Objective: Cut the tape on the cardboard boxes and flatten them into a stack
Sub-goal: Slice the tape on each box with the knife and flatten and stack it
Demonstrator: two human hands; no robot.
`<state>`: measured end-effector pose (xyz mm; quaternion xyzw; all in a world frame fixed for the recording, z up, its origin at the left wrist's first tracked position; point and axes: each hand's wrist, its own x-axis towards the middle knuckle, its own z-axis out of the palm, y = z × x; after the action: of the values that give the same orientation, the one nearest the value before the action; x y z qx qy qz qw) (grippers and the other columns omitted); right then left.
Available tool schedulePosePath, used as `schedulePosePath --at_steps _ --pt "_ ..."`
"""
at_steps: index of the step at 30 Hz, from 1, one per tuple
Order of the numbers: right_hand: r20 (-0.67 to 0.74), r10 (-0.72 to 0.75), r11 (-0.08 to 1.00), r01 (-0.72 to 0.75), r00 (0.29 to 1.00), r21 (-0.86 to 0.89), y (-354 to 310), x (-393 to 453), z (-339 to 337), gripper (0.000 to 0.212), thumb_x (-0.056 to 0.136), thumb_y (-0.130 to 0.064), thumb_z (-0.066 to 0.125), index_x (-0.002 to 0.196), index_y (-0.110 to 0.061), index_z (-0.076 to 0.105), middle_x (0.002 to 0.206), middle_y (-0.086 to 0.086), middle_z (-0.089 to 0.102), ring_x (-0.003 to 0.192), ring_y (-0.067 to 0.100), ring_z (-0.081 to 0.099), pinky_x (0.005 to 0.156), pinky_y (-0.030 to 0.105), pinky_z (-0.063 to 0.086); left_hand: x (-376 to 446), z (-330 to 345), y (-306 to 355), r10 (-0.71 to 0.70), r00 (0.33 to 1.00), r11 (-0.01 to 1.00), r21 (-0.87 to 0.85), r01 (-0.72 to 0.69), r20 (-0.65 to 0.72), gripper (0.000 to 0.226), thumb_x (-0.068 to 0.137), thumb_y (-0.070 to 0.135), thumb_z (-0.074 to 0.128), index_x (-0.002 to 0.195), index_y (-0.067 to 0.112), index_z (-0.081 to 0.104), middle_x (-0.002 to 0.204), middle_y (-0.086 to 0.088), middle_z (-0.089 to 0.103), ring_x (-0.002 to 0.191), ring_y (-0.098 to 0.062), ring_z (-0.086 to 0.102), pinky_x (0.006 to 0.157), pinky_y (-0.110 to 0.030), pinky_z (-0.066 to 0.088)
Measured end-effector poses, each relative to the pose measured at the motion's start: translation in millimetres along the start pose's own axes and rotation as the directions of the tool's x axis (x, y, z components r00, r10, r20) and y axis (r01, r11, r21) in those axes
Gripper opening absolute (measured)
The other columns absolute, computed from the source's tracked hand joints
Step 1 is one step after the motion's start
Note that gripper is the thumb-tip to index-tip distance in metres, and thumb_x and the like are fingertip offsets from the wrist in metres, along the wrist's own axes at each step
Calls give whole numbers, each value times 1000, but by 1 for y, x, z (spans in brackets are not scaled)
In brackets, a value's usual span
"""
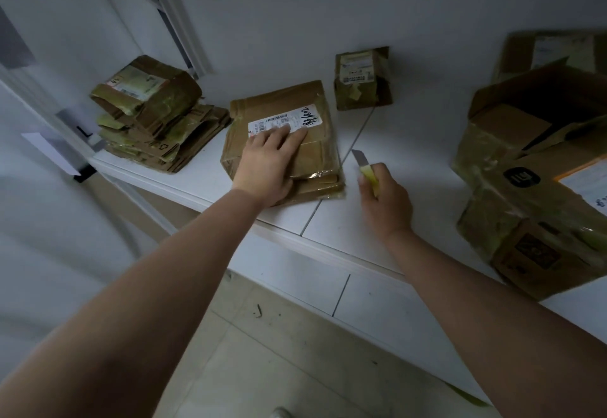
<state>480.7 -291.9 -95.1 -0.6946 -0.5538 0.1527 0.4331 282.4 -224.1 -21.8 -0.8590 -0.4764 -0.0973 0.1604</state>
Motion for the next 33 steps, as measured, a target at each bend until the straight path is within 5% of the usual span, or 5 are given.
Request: schedulePosePath --at_steps 8,23,28,33 --pt "139 -70 988 89 988 -129 -3 0 0 31 99 -41 37 98 -16 54 79 11 62 81 36 59 66 36 43 -11 -9 -4 20 998 996 -87 -15 58 92 70 21 74 151 22 30 153 -13 34 142 -33 30 111 -56 27" --pt "180 -87 971 123 980 -204 -7 6 3 37 101 -43 27 96 -17 52 82 7 64 81 34 59 64 33 38 -13 -6 0 14 999 995 -100 -10 45 91 73 21 74 151 22 28 155 -12 31 143 -31 27 114 -55 22" --pt "282 -107 887 220 953 -407 -14 10 10 36 101 -41 28 109 -22 57 98 9 67 94 33 61 69 31 34 -11 -9 1 11 998 997 -82 -6 64 92 74 23 74 152 24 25 156 -11 29 144 -30 26 114 -53 22" --pt "233 -106 895 195 967 -401 -12 7 11 36 101 -41 29 108 -19 57 95 10 68 90 34 62 68 32 36 -10 -7 2 -23 997 999 -31 25 78 90 78 24 72 153 25 21 156 -11 29 144 -30 25 114 -53 24"
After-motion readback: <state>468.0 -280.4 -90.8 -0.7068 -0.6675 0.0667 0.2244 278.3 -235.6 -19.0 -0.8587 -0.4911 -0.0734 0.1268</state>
